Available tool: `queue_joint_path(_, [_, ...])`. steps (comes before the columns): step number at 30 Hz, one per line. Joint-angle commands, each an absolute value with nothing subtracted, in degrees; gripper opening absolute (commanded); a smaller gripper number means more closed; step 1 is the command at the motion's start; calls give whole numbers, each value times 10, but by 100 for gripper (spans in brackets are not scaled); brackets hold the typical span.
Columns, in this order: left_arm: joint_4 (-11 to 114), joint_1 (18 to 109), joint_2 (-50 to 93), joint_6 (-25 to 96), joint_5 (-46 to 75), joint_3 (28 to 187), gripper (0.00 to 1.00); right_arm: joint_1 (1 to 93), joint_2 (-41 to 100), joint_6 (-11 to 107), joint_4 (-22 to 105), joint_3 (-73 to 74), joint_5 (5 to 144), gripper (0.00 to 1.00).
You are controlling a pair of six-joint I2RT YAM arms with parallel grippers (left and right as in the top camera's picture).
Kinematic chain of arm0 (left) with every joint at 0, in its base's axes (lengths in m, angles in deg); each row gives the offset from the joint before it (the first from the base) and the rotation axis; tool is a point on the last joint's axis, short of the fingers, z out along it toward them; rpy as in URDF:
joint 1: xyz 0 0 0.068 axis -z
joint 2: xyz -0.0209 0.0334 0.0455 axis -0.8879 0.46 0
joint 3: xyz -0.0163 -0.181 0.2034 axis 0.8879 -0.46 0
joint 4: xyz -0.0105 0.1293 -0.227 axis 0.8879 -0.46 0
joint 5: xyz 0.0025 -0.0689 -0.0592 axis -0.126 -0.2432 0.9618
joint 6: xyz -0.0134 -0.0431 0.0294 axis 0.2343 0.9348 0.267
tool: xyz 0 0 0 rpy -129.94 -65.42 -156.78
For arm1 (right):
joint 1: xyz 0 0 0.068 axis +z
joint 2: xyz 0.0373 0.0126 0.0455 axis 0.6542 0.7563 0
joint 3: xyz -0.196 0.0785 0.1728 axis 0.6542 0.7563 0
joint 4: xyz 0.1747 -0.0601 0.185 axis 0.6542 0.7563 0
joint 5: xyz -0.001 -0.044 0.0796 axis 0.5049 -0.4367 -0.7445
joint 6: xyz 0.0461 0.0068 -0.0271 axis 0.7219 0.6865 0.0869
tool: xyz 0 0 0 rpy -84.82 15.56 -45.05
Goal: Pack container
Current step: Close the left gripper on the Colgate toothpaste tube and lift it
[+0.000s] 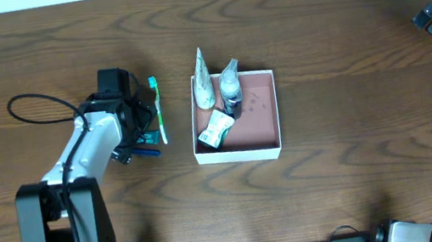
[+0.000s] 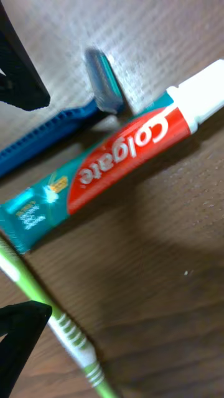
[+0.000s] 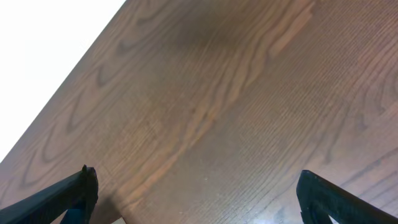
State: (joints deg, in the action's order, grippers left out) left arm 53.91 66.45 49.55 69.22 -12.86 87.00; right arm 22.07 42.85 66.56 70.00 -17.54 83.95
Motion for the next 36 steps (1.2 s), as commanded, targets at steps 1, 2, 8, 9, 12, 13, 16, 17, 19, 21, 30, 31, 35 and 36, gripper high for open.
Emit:
queue_joint_path(1, [551,661,515,709,-140,876,99,217,428,657,700,-178,840,99])
queue_joint_path(2, [557,662,520,709,-140,876,99,217,428,657,700,-178,840,99])
queue_joint_path(8, [593,662,546,709,-140,876,99,217,428,657,700,-178,840,99])
queue_joint_path(9, [596,662,549,709,-139,876,99,217,428,657,700,-178,840,99])
queue_joint_path(12, [598,662,560,709,-140,876,99,217,428,657,700,-178,840,99])
queue_joint_path(13, [598,662,562,709,-140,876,99,217,428,656,700,-178,840,99])
queue_joint_path(16, [598,662,570,709,-140,876,99,217,428,657,700,-178,840,99])
queue_joint_path(17, [598,662,571,709,-140,876,99,217,428,656,700,-178,840,99])
queue_joint_path(19, [598,662,571,709,-140,876,98,217,428,656,700,-178,840,99])
queue_joint_path(21, [596,662,571,709,-140,876,85,217,428,656,700,-178,840,99])
queue_joint_path(30, [556,662,571,666,-139,876,38,217,428,657,700,-178,840,99])
queue_joint_path(31, [554,662,571,656,-139,876,35,217,428,657,700,-178,840,99])
queue_joint_path(35, [549,662,571,625,-139,876,19,217,428,657,700,-178,840,99])
queue_joint_path(36, [547,662,571,617,-138,876,19,217,428,657,700,-178,840,99])
